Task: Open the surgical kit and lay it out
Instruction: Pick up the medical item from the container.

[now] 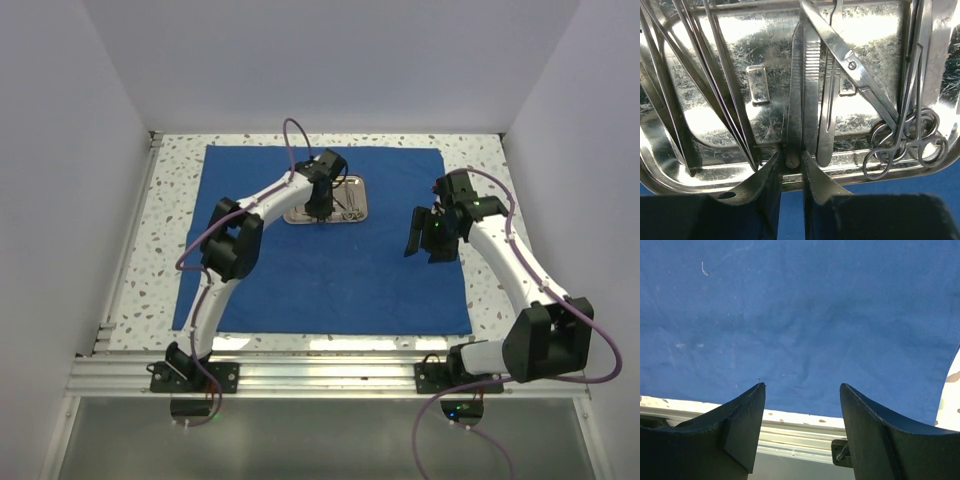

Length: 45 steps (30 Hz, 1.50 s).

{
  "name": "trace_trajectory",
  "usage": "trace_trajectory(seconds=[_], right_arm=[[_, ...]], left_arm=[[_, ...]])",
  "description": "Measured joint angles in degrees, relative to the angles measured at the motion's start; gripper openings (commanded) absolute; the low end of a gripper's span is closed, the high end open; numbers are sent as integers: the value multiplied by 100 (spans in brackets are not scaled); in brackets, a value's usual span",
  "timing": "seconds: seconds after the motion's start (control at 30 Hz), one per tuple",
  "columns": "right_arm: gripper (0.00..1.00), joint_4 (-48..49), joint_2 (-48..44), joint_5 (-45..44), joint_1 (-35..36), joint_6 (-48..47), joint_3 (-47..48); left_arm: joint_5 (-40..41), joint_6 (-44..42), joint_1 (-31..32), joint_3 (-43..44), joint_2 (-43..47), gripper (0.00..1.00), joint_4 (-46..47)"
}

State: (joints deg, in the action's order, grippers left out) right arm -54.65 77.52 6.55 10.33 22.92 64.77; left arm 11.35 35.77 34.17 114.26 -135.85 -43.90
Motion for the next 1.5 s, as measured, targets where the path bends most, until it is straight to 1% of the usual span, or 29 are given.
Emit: trace_trajectory(seconds=[0.13,0.23,0.33,0.4,0.5,0.63,0.73,0.77,0.83,0.87,0.9,1.3,1.5], right_arm=[[65,0,-4,0,0,-9,-4],[65,-2,-20,-2,0,-11,-4],[65,-2,-52,0,0,-11,-4],[65,0,-63,0,0,-13,-4],[65,0,-79,-2,0,-20,-4],[65,0,-79,-2,0,-42,-4],[65,0,-83,-20,0,-48,-4],[65,2,-90,-39,0,-48,-4],[64,13,-111,-79,0,-46,-11],[64,17,-122,-87,0,-46,-13],[64,24,-136,-92,0,-46,-20],[63,46,-151,-92,0,-55,-50],[63,39,-24,-85,0,-94,127]], left_arm=[[-7,20,13,-11,4,23,-37],[-22,24,9,11,-4,26,-52],[-11,20,9,293,-157,27,-238],[2,17,13,538,-291,34,-380],[2,11,15,721,-393,40,-466],[70,13,33,922,-509,40,-608],[173,0,39,946,-535,31,-649],[205,-11,39,920,-535,21,-654],[286,-66,37,885,-535,12,-680],[295,-92,33,887,-542,5,-691],[299,-96,33,898,-557,1,-695],[186,-393,15,929,-490,0,-656],[-114,-494,-120,914,-417,0,-706]])
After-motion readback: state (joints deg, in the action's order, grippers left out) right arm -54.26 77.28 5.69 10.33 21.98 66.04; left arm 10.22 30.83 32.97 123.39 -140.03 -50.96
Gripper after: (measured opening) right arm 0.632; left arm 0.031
